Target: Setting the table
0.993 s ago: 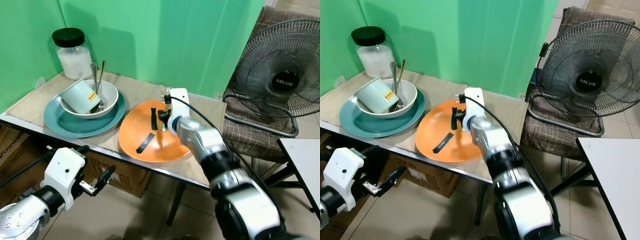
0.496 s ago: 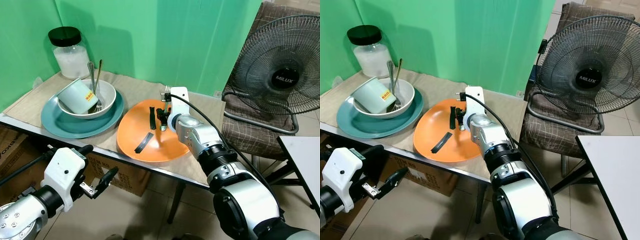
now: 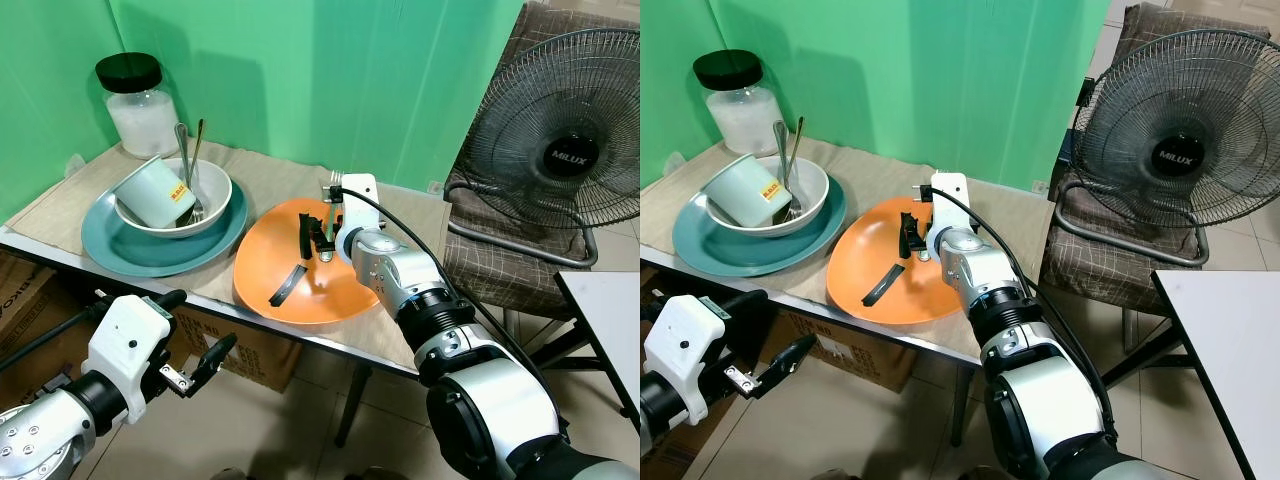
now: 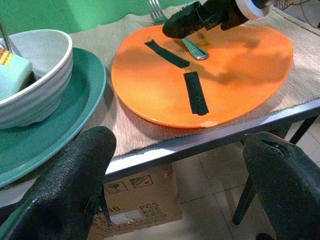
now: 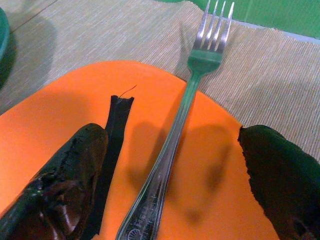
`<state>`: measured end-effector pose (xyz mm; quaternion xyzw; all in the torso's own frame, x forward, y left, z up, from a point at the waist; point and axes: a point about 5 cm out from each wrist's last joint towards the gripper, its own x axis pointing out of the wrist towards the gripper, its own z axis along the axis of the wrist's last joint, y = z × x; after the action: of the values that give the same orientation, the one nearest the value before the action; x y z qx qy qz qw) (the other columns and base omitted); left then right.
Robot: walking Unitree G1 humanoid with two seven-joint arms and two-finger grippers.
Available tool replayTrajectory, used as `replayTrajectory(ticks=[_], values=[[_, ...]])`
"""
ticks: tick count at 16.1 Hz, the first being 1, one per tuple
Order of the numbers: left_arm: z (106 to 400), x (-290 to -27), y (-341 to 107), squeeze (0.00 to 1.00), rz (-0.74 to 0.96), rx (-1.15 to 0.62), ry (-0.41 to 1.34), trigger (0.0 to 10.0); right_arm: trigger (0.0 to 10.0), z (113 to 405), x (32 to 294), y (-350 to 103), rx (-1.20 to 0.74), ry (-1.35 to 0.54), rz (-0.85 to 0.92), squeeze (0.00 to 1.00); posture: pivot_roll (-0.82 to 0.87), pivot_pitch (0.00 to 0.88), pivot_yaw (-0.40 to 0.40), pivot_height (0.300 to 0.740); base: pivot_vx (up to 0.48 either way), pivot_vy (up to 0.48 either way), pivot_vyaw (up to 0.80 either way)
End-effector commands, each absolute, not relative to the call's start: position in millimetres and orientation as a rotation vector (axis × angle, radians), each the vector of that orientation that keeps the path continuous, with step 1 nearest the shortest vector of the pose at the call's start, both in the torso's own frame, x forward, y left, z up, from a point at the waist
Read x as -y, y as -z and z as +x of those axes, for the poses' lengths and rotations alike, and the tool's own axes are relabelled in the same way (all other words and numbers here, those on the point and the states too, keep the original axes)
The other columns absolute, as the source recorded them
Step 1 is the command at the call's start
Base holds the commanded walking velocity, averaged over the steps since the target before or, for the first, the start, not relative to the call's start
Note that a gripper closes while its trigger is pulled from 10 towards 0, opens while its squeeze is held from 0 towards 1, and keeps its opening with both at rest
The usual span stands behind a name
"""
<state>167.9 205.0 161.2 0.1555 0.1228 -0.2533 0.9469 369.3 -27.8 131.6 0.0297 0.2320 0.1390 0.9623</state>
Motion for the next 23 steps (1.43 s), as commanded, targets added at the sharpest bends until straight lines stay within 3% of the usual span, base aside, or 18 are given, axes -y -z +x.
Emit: replayTrajectory(ticks=[1, 2, 3, 4, 11, 12, 13, 14, 15, 23], values=[[166.5, -204.5, -163.9, 0.0, 0.324, -0.243, 0.521, 10.0, 10.0, 367.9, 11.9, -139.9, -0.451, -0.316, 0.081, 1.0, 0.04, 0.094, -0.037, 0.74, 0.0, 0.0, 0.0], [166.5, -204.5, -163.9, 0.0, 0.324, -0.243, 0.521, 10.0, 10.0, 367.9, 11.9, -139.9, -0.451, -0.316, 0.081, 1.0, 0.04, 0.094, -0.037, 0.74, 0.0, 0.0, 0.0], [160.5, -201.2, -165.4, 0.0, 0.313, -0.258, 0.56, 10.0, 10.0, 367.1, -1.3, -134.8, -0.489, -0.336, 0.105, 0.0, 0.07, 0.156, -0.028, 0.74, 0.0, 0.0, 0.0], [153.5, -195.7, -166.3, 0.0, 0.298, -0.277, 0.603, 10.0, 10.0, 360.3, -17.4, -129.1, -0.538, -0.374, 0.114, 0.0, 0.07, 0.155, -0.026, 0.74, 0.0, 0.0, 0.0], [153.8, -195.5, -166.6, 0.0, 0.299, -0.282, 0.608, 10.0, 10.0, 361.1, -22.6, -132.9, -0.526, -0.397, 0.103, 0.0, 0.07, 0.151, -0.028, 0.74, 0.0, 0.0, 0.0], [154.0, -195.5, -166.7, 0.0, 0.3, -0.283, 0.608, 10.0, 9.6, 359.7, -24.7, -132.2, -0.528, -0.417, 0.062, 0.0, 0.07, 0.151, -0.028, 0.74, 0.0, 0.0, 0.0], [154.0, -195.5, -166.6, 0.0, 0.303, -0.284, 0.608, 10.0, 3.6, 358.5, -24.8, -129.9, -0.538, -0.427, 0.025, 0.0, 0.07, 0.15, -0.029, 0.74, 0.0, 0.0, 0.0], [153.9, -195.7, -166.4, 0.0, 0.306, -0.285, 0.608, 10.0, 1.1, 356.5, -24.5, -125.9, -0.556, -0.437, -0.015, 0.0, 0.07, 0.149, -0.03, 0.74, 0.0, 0.0, 0.0], [153.8, -195.7, -166.1, 0.0, 0.308, -0.286, 0.608, 10.0, 0.0, 355.5, -23.4, -123.0, -0.568, -0.439, -0.032, 0.0, 0.07, 0.149, -0.03, 0.74, 0.0, 0.0, 0.0], [157.6, -194.6, -165.0, 0.0, 0.309, -0.281, 0.619, 10.0, 0.0, 355.0, -18.8, -117.8, -0.59, -0.433, -0.033, 0.0, 0.06, 0.132, -0.022, 0.74, 0.0, 0.0, 0.0]])
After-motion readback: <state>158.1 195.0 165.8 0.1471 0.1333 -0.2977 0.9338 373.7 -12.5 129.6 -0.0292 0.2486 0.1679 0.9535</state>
